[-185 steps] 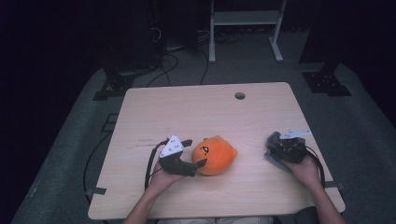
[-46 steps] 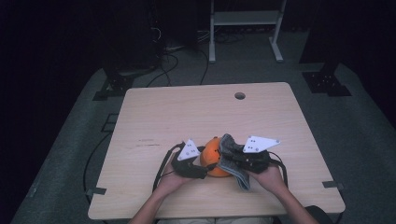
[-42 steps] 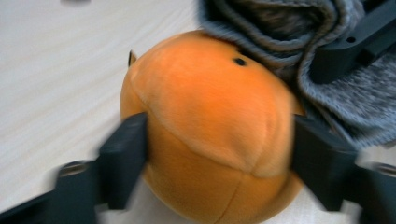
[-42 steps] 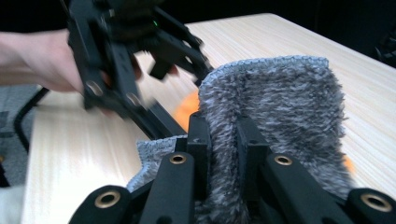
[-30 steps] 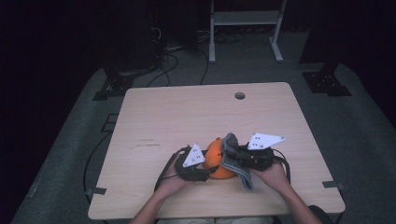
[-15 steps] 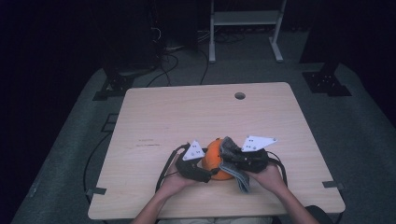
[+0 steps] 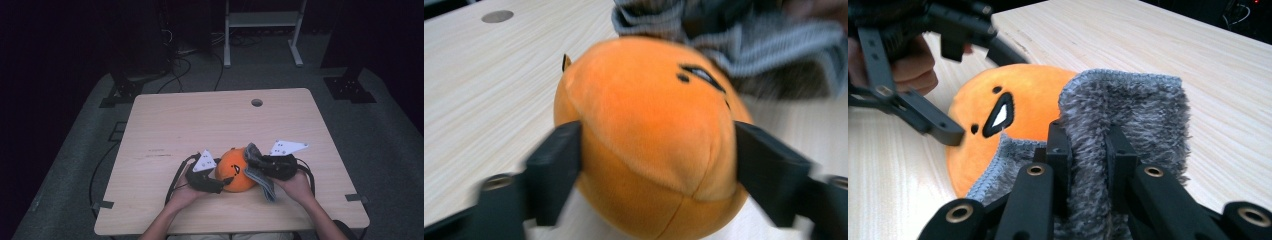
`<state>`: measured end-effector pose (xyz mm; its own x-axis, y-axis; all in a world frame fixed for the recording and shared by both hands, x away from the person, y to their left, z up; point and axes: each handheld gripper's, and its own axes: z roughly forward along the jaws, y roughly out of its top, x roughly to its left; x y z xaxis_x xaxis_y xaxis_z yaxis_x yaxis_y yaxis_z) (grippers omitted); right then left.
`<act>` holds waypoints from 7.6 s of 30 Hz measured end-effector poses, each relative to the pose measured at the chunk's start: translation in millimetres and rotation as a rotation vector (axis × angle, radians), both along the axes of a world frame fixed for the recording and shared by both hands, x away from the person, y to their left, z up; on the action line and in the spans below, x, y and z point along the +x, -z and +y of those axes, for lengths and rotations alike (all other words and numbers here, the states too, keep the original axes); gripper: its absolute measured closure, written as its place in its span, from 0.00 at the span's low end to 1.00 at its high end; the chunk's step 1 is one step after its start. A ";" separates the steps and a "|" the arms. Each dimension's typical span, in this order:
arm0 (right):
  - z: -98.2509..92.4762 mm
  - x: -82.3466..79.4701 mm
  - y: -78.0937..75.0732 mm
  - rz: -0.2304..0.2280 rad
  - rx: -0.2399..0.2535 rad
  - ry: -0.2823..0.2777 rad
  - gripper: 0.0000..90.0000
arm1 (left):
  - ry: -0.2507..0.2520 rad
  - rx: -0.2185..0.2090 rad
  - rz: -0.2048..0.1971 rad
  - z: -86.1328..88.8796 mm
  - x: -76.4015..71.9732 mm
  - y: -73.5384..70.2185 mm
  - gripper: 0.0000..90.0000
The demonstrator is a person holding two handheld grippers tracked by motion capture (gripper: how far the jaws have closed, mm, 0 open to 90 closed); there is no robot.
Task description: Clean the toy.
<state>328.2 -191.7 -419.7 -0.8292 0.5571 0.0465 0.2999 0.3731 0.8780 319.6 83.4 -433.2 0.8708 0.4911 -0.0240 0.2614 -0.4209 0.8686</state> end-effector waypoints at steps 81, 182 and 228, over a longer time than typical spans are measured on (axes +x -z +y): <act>6.9 -8.6 -6.6 0.002 0.076 -0.026 0.86 | -0.017 0.037 -0.086 -6.0 -5.3 -4.0 0.35; 19.1 -19.5 -22.5 -0.139 -0.005 -0.075 0.86 | 0.065 0.122 -0.176 -17.1 -21.3 -0.5 0.39; -27.6 -9.2 -4.9 0.021 -0.018 0.102 0.86 | 0.038 0.060 -0.056 -8.9 -9.7 -0.3 0.36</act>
<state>319.1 -219.3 -414.8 -0.7670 0.6395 0.0522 0.3552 0.3554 0.8646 309.9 74.5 -432.9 0.8879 0.4568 0.0538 0.1958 -0.4813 0.8544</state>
